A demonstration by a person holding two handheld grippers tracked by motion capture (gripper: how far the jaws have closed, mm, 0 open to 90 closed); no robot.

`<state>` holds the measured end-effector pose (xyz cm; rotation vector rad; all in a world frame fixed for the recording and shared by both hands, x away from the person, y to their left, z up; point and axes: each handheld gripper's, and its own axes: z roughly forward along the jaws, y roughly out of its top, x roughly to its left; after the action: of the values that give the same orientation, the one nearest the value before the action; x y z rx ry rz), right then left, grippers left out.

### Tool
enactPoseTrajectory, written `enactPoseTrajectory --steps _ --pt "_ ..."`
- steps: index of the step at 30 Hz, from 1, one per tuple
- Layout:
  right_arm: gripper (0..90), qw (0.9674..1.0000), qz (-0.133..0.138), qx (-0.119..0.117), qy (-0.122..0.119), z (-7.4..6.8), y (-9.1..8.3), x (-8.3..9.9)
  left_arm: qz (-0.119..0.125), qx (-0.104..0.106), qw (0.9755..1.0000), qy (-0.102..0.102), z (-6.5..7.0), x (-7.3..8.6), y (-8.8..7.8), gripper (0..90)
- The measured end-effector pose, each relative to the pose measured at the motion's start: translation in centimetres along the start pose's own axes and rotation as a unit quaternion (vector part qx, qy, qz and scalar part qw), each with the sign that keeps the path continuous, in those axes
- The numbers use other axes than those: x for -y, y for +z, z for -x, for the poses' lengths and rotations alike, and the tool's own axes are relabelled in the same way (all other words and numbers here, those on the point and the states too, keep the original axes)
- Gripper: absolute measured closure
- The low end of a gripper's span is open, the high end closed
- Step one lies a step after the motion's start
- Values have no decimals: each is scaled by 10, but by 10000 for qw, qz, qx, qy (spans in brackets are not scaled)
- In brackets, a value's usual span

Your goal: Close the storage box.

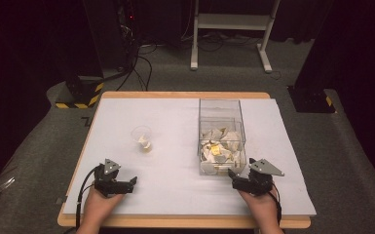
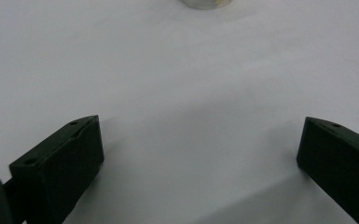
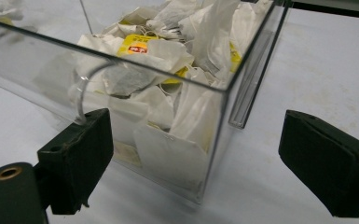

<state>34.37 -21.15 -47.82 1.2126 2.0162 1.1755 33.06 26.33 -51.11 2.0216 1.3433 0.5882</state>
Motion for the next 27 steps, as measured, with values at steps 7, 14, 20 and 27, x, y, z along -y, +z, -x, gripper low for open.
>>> enactPoseTrajectory --steps 7,14,20,27 --pt "100 10000 34 -17 83 5 6 -3 6 -5 10000 -15 0 0 0 8" --pt "105 9999 65 20 148 8 14 -7 3 -3 10000 -28 0 0 0 9" --pt "106 9998 58 52 204 11 22 -12 7 -1 10000 -35 0 0 0 12" --pt "118 9996 31 120 267 14 30 -17 -2 33 10000 -34 -1 0 0 12"
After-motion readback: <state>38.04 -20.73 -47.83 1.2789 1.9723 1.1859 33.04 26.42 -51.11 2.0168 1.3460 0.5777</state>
